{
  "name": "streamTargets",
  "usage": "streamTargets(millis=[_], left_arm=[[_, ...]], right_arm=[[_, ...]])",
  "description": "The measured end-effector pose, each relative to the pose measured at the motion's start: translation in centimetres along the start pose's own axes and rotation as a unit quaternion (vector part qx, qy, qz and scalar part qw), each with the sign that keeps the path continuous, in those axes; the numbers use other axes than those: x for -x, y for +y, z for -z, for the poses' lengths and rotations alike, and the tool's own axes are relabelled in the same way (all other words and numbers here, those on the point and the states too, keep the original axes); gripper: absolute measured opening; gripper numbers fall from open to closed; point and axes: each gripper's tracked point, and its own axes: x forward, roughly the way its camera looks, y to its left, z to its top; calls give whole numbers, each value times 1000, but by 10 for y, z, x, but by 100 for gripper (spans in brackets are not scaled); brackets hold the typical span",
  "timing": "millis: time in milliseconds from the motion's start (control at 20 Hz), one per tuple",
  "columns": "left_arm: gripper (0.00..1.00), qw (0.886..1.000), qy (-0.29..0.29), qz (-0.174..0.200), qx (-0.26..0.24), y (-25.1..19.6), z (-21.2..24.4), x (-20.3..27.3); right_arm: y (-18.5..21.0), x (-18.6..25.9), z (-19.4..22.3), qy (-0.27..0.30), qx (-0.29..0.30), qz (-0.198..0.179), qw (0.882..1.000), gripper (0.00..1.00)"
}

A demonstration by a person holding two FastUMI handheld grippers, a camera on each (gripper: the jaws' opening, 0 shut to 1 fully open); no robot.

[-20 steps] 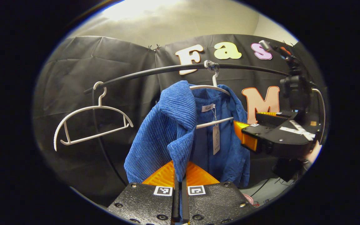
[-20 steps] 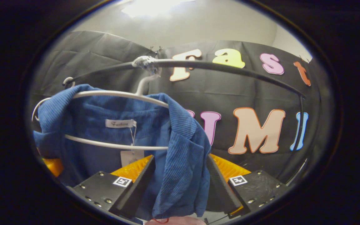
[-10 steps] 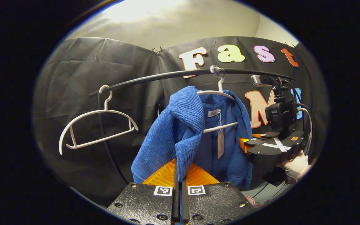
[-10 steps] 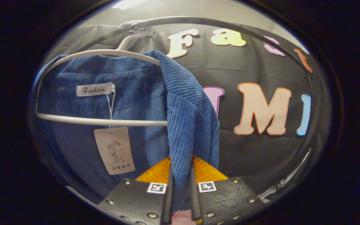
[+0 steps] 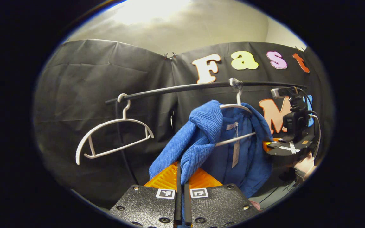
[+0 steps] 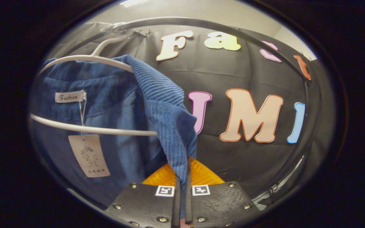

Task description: Grasp the clothes on the hanger with both hands and then place them into the laundry hamper below.

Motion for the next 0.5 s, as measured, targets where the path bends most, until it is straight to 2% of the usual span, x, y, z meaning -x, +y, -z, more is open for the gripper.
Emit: streamTargets(millis=[200,500], left_arm=[[4,1000,-3,-4,16,7,-10,4],[4,998,6,19,66,7,-20,11]], right_arm=[[-21,-9,-14,-16,10,18,1000,7],[-52,-19,-39,-47,18,45,998,7]])
